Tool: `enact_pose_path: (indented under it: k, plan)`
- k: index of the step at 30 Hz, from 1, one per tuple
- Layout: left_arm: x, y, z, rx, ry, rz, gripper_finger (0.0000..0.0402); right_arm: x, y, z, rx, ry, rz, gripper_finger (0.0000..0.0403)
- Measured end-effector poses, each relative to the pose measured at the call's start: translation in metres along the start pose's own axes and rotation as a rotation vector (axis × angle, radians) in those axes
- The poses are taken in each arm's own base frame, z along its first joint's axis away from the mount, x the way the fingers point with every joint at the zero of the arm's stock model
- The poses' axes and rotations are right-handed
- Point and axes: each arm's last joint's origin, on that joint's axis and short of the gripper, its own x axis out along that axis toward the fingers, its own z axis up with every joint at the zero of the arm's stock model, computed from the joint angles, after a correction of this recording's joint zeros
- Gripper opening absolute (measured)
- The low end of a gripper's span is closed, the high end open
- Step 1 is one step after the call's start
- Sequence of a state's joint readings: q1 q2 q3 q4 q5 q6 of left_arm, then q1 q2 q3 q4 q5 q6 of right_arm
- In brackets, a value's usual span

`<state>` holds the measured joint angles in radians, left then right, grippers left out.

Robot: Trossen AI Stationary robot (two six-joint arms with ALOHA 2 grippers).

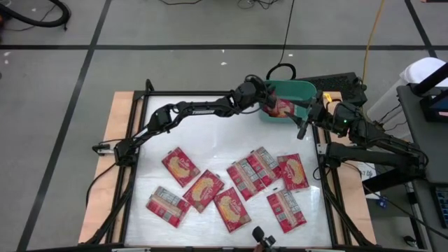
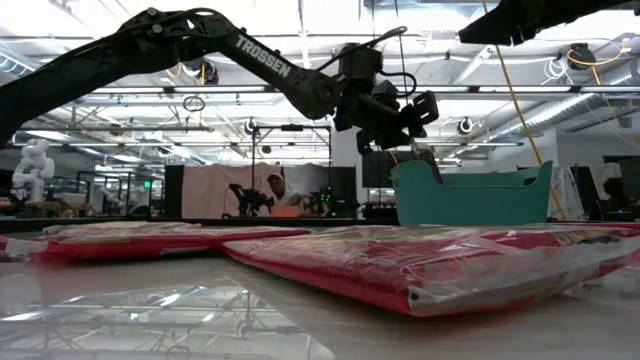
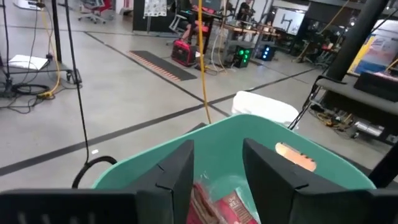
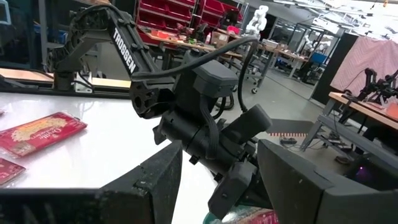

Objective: Sort popcorn bags into baskets
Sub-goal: Put the red popcorn bag into the green bin

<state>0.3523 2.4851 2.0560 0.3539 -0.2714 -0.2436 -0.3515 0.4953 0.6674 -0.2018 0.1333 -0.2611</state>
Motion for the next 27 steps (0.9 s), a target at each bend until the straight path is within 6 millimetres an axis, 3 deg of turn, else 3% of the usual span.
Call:
enact_pose_path:
  k: [5,8,14,17,23,27]
  plan:
    - [0.002,0.010,-0.005,0.094,0.065,0.021,0.0130,0.000,0.001,-0.002,0.009,0.022,0.009,0.0201]
    - [0.001,0.011,-0.004,0.146,0.124,0.028,0.0145,0.000,0.001,-0.003,0.010,0.026,0.010,0.0201]
    - [0.000,0.002,0.017,0.159,0.117,0.021,0.0198,0.000,0.001,-0.002,0.011,0.019,0.008,0.0201]
    - [-0.001,-0.003,0.026,0.167,0.138,0.021,0.0205,0.000,0.001,-0.003,0.013,0.029,0.011,0.0201]
    - [-0.009,-0.019,0.049,0.205,0.247,-0.039,0.0168,0.000,0.002,-0.008,0.030,0.078,0.022,0.0201]
    - [-0.024,-0.029,0.051,0.271,0.377,-0.070,0.0129,0.000,0.002,-0.009,0.049,0.093,0.025,0.0201]
